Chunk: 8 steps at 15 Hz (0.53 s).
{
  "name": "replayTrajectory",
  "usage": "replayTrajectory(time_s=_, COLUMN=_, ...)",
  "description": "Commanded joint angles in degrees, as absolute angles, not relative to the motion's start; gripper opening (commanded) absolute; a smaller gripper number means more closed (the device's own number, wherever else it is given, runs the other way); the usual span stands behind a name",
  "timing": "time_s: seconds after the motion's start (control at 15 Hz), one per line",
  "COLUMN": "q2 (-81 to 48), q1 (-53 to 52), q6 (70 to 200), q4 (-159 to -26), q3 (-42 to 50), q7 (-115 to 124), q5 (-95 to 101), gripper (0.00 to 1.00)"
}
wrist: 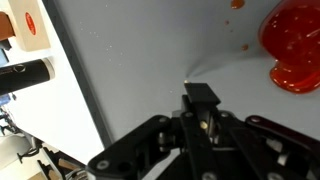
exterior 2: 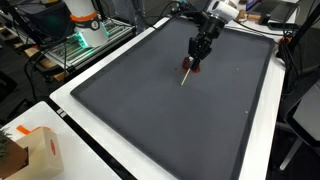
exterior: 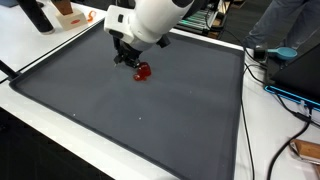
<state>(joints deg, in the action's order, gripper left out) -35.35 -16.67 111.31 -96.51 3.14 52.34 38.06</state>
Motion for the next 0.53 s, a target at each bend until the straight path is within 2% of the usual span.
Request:
replayTrajectory(time_s=0.0, q2=-36.80, q1=-17.24, q6=110.94, q4=-95.61, q3=3.19, q7=53.41, q5=39.24, gripper=0.03)
replayTrajectory(time_s=0.47, q2=-36.86, q1=-17.48, q6=110.51, q4=-95.70, q3=2.95, q7=52.60, q5=38.82, gripper=0.03)
